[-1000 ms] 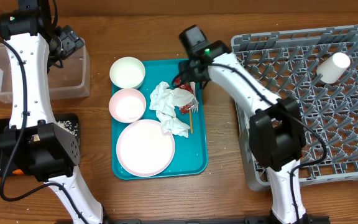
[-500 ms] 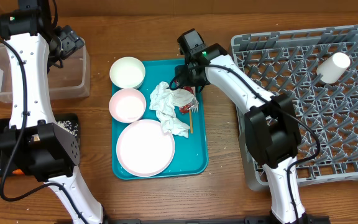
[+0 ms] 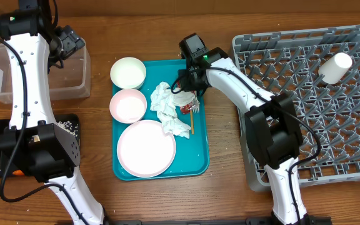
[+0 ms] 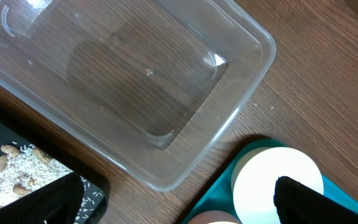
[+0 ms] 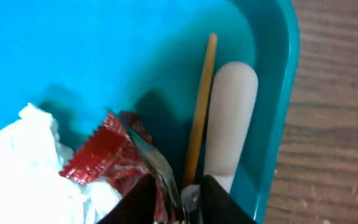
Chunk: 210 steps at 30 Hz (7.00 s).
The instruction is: Sort waste into correct bins and load items into the dishwasher rack
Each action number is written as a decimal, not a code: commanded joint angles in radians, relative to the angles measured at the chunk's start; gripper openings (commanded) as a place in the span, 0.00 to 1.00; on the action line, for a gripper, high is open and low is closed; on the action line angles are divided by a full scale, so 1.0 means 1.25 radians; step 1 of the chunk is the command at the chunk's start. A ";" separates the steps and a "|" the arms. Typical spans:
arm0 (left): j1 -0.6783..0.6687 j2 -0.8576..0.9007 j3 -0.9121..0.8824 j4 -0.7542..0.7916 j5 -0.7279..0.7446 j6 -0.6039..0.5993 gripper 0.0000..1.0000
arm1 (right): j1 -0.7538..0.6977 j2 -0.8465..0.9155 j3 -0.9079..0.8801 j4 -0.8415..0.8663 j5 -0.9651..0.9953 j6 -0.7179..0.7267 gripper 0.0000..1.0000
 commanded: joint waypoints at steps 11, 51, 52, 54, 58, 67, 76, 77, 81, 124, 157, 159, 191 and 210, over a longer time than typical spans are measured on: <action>-0.001 -0.016 -0.001 0.001 -0.004 -0.013 1.00 | 0.003 -0.039 0.036 -0.034 -0.002 0.002 0.51; -0.002 -0.016 -0.001 0.036 0.075 -0.064 1.00 | -0.694 -0.441 0.046 -0.269 0.041 0.128 1.00; -0.002 -0.016 -0.001 0.035 0.090 -0.064 1.00 | -0.694 -0.441 0.046 -0.269 0.041 0.128 1.00; -0.002 -0.016 -0.001 0.042 0.104 -0.078 1.00 | -0.694 -0.441 0.046 -0.269 0.041 0.128 1.00; -0.015 -0.012 -0.008 -0.039 0.405 -0.037 1.00 | -0.694 -0.441 0.046 -0.269 0.041 0.128 1.00; -0.364 0.005 -0.064 0.017 0.299 0.170 1.00 | -0.694 -0.441 0.046 -0.269 0.041 0.128 1.00; -0.562 0.119 -0.064 0.114 0.186 0.085 1.00 | -0.694 -0.441 0.046 -0.269 0.041 0.128 1.00; -0.562 0.146 -0.064 0.125 0.186 0.017 1.00 | -0.694 -0.441 0.046 -0.269 0.041 0.128 1.00; -0.562 0.216 -0.064 0.176 0.175 -0.061 1.00 | -0.694 -0.441 0.046 -0.269 0.041 0.128 1.00; -0.561 0.278 -0.003 0.117 0.099 -0.087 0.04 | -0.694 -0.441 0.046 -0.269 0.041 0.128 1.00; -0.022 0.227 0.387 -0.182 0.301 -0.040 0.04 | -0.694 -0.441 0.046 -0.269 0.041 0.128 1.00; 0.041 0.227 0.387 -0.182 0.300 -0.040 0.04 | -0.694 -0.441 0.046 -0.269 0.041 0.128 1.00; -0.457 0.209 0.222 -0.314 0.128 0.214 1.00 | -0.694 -0.441 0.046 -0.269 0.041 0.128 1.00; -0.522 0.210 -0.151 0.095 0.055 0.097 0.95 | -0.694 -0.441 0.046 -0.269 0.041 0.128 1.00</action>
